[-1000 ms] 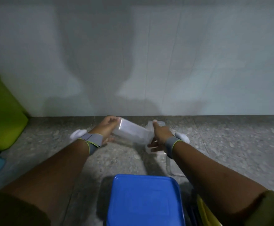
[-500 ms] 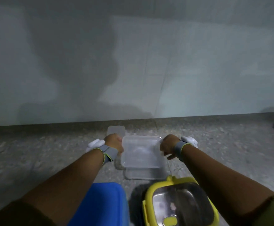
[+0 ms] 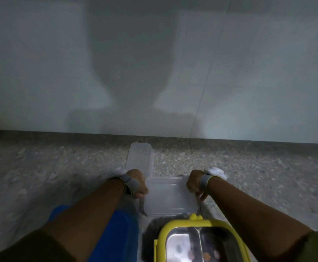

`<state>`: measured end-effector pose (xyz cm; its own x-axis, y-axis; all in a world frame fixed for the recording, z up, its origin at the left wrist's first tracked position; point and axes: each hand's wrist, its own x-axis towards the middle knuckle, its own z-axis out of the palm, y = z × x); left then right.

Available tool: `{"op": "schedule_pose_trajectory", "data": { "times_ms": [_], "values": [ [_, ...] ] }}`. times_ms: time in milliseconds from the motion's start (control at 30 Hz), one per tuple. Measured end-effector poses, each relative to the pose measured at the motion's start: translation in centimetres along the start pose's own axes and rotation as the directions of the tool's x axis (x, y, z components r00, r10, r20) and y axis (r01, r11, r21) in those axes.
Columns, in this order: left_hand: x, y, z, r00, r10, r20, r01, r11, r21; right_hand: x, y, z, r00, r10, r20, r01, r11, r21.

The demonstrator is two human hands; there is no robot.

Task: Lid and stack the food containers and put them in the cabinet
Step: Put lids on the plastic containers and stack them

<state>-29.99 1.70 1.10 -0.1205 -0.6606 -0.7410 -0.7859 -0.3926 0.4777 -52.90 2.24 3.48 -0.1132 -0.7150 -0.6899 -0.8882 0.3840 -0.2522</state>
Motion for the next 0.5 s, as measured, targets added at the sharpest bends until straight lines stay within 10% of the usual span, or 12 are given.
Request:
{"op": "schedule_pose_trajectory", "data": {
  "times_ms": [300, 500],
  "values": [
    [0.5, -5.4, -5.9, 0.916, -0.041, -0.400, 0.013, 0.997, -0.073, 1.9, -8.6, 1.7, 0.979, -0.134, -0.156, 0.117, 0.987, -0.111],
    [-0.2, -11.7, -10.7, 0.917, -0.112, -0.382, 0.048, 0.984, -0.171, 3.4, -16.0, 5.9, 0.973, -0.104, -0.205, 0.078, 0.988, -0.132]
  ]
}}
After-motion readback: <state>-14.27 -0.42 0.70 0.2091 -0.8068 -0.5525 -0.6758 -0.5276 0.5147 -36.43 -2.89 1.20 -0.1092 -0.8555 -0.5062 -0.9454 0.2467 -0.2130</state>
